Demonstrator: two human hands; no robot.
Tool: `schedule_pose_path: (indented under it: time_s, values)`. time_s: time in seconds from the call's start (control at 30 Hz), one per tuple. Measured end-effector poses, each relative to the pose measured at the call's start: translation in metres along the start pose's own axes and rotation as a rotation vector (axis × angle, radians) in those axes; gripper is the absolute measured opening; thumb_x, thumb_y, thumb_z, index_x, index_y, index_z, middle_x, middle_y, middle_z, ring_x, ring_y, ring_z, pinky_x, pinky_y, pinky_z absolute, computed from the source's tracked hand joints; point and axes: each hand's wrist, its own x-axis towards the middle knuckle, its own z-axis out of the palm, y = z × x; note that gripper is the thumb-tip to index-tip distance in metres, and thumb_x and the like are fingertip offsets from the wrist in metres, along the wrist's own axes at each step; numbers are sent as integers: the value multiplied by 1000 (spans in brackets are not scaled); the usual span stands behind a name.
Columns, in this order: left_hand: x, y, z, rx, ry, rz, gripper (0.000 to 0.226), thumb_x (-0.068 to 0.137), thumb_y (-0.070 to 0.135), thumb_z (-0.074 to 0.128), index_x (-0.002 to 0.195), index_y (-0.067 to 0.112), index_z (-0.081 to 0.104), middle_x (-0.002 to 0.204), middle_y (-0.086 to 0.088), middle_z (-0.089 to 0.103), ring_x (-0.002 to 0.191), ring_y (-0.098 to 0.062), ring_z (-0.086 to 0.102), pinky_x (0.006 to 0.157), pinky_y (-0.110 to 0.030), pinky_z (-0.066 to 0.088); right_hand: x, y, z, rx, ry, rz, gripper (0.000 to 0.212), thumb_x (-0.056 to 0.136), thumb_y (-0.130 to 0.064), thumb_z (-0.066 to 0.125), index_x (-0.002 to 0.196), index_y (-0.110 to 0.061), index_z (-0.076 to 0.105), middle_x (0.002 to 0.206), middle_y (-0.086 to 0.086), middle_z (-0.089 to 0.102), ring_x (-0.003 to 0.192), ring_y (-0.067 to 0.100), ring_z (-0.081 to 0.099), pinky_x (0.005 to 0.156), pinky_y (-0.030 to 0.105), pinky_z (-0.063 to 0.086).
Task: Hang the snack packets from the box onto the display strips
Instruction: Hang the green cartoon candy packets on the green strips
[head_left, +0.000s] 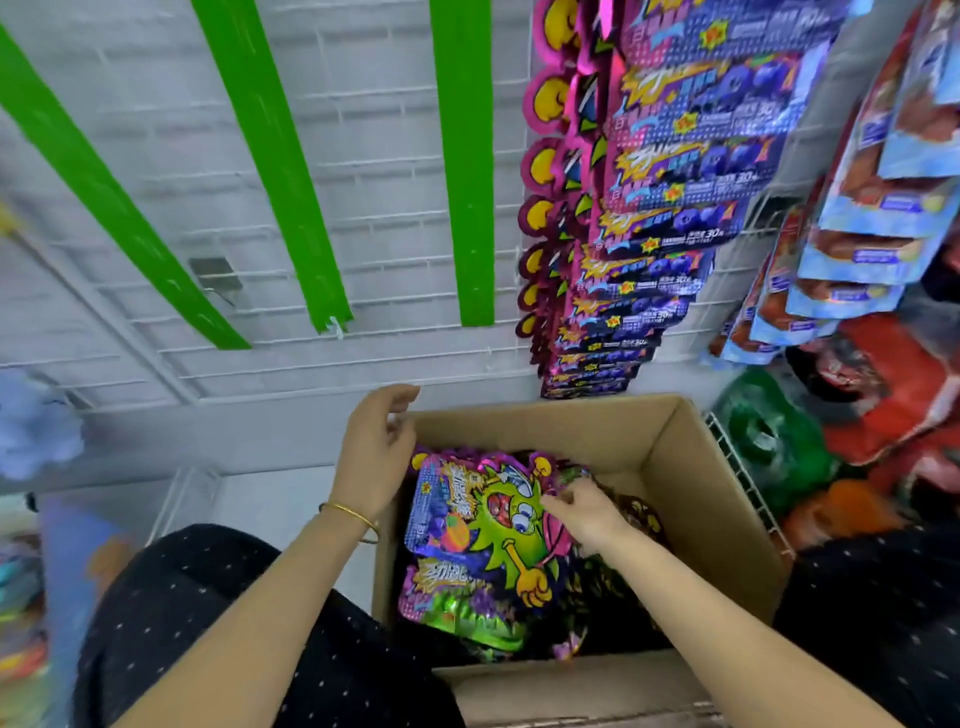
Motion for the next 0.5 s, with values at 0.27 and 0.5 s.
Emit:
schedule_pose_path:
  time_s: [0.27, 0.5]
  values:
    - [12, -7, 10, 15, 8, -23, 41, 78, -12, 46, 112, 10, 56, 106, 1, 56, 96, -12, 54, 83, -24, 43, 12, 22, 14, 273, 66, 274, 62, 85, -29, 65, 135, -10, 35, 128, 15, 53, 102, 31, 58, 80, 40, 53]
    - [11, -3, 24, 52, -87, -5, 37, 82, -8, 46, 116, 4, 55, 111, -2, 56, 97, -10, 51, 84, -11, 36, 4, 31, 15, 199, 88, 325, 89, 74, -34, 76, 144, -15, 25, 144, 14, 34, 127, 33, 41, 95, 45, 47]
